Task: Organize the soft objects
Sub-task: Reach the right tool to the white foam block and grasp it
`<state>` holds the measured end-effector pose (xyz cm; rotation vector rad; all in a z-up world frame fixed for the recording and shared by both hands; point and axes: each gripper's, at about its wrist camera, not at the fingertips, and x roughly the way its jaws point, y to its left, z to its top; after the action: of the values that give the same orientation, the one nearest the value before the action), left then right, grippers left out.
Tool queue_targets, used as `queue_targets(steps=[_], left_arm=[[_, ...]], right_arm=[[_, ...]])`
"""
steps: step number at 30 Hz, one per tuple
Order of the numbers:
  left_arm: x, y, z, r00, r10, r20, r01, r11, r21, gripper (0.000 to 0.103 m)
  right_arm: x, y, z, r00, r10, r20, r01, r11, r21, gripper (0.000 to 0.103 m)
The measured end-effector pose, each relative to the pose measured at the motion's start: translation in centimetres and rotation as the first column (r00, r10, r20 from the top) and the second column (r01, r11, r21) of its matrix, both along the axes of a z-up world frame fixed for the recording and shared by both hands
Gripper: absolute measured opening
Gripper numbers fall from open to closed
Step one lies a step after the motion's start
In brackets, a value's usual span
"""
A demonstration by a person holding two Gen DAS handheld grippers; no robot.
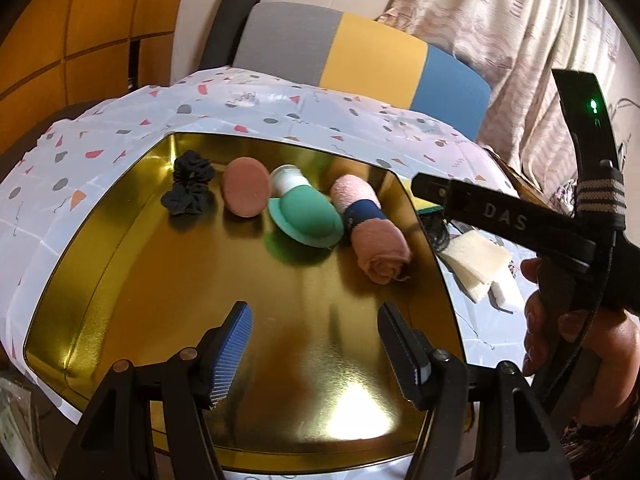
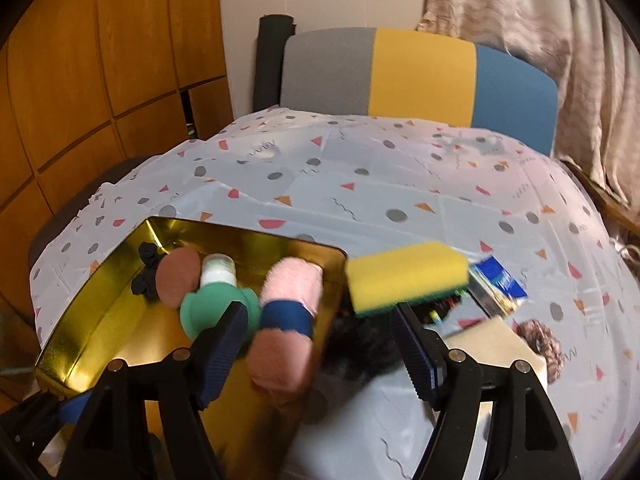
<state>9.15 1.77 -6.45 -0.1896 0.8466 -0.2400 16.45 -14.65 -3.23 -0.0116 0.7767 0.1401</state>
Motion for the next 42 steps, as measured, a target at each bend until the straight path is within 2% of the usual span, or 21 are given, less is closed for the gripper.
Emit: queue_targets(steps=[5, 12, 16, 20, 26, 30, 33, 35, 38, 42], left_arm=[[-0.5, -0.6, 0.4, 0.999, -0.030, 0.019, 0.030, 1.000, -0.001, 0.066], [-1.6, -2.4, 1.2, 0.990, -0.125, 0.070, 0.125, 0.992, 0.004, 0.066], [-2.6, -4.1, 1.5, 0.975, -0.203, 0.094, 0.202, 0.979, 0.017, 0.066], [-3.7, -5.6, 1.9, 0.955, -0.272, 0.115, 0.271, 0.962, 0.024, 0.066], [-6.0, -7.9, 2.6, 0.919, -0.360, 0.159, 0.355, 0.933, 0.063, 0.066], [-7.4, -9.6, 2.6, 0.897, -0.412, 0.161, 0.401, 0.911, 0.099, 0.066], [-8.1, -10.4, 2.5, 0.890, -0.430, 0.154, 0.418, 0.903, 0.105, 0.066], [-8.4, -10.7, 2.3, 0.891, -0.431, 0.144, 0.419, 0.902, 0.104, 0.066], [-8.5, -10.9, 2.2, 0.897, -0.423, 0.129, 0.413, 0.906, 0.096, 0.066], [-8.6, -10.8, 2.2, 0.909, -0.401, 0.118, 0.392, 0.915, 0.094, 0.066]], right_arm=[[-1.7, -2.3, -0.7, 0.999, -0.043, -0.026, 0.043, 0.999, 0.002, 0.075], [-4.6, -7.0, -2.7, 0.984, -0.140, -0.111, 0.146, 0.988, 0.043, 0.075], [-6.4, -10.0, -4.3, 0.967, -0.194, -0.164, 0.202, 0.979, 0.032, 0.075], [-8.6, -13.5, -5.9, 0.942, -0.248, -0.228, 0.270, 0.960, 0.070, 0.075], [-11.0, -17.0, -7.5, 0.913, -0.303, -0.274, 0.333, 0.940, 0.071, 0.076], [-10.8, -18.9, -7.4, 0.903, -0.334, -0.270, 0.369, 0.925, 0.089, 0.076], [-9.6, -19.6, -6.6, 0.906, -0.342, -0.251, 0.376, 0.921, 0.103, 0.077], [-8.4, -19.6, -6.1, 0.911, -0.337, -0.236, 0.368, 0.925, 0.099, 0.081], [-6.2, -19.1, -5.8, 0.918, -0.326, -0.224, 0.351, 0.933, 0.081, 0.081], [-3.3, -18.4, -7.0, 0.912, -0.318, -0.258, 0.336, 0.942, 0.027, 0.081]])
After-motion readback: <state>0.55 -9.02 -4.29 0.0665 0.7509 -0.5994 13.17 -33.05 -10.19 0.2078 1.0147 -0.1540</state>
